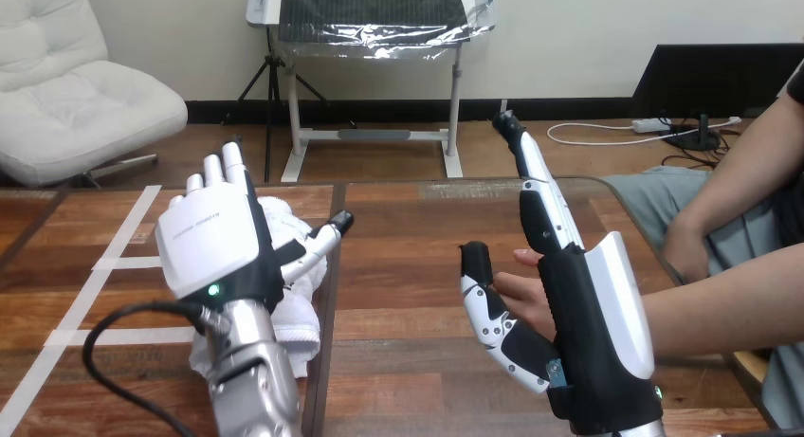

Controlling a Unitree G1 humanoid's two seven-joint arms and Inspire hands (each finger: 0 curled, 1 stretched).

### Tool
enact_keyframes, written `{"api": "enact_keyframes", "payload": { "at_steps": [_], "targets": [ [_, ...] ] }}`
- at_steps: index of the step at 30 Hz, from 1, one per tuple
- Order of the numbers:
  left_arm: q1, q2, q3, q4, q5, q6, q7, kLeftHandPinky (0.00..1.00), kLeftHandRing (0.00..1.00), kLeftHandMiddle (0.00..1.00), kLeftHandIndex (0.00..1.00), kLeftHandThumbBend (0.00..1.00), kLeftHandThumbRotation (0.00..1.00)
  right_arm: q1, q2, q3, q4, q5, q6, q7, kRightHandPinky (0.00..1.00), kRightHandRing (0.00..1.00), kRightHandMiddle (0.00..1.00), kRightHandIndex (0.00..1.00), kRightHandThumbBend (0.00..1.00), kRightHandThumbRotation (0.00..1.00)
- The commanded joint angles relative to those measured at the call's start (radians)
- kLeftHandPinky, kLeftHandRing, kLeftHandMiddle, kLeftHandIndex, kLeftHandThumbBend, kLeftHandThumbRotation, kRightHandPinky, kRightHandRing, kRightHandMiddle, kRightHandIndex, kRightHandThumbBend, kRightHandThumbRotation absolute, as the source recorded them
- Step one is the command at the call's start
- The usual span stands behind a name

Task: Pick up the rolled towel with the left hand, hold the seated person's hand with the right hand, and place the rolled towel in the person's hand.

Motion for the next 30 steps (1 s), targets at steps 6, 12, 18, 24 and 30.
{"api": "enact_keyframes", "payload": {
  "at_steps": [6,12,18,24,30],
  "targets": [
    [-0.143,-0.008,0.005,0.117,-0.047,0.055,0.050,0.87,0.92,0.98,1.00,0.90,0.81,-0.043,-0.008,-0.018,-0.044,-0.001,0.011,0.012,1.00,1.00,1.00,1.00,0.00,0.00],
    [-0.185,-0.007,0.013,0.183,-0.082,0.081,0.081,0.86,0.92,0.98,1.00,0.90,0.80,-0.043,-0.006,-0.021,-0.045,0.002,0.013,0.016,1.00,1.00,1.00,1.00,0.00,0.00],
    [-0.229,0.002,0.019,0.252,-0.123,0.104,0.096,0.86,0.92,0.99,1.00,0.89,0.81,-0.041,-0.007,-0.023,-0.050,-0.002,0.017,0.022,1.00,1.00,1.00,1.00,0.00,0.00],
    [-0.259,0.015,0.016,0.295,-0.159,0.123,0.090,0.88,0.93,1.00,1.00,0.90,0.85,-0.039,-0.008,-0.025,-0.054,-0.001,0.020,0.028,1.00,1.00,1.00,1.00,0.00,0.00],
    [-0.282,0.028,0.010,0.329,-0.185,0.138,0.084,0.89,0.94,1.00,1.00,0.92,0.88,-0.035,-0.005,-0.026,-0.064,0.000,0.034,0.038,1.00,1.00,1.00,1.00,0.00,0.00]
  ]
}}
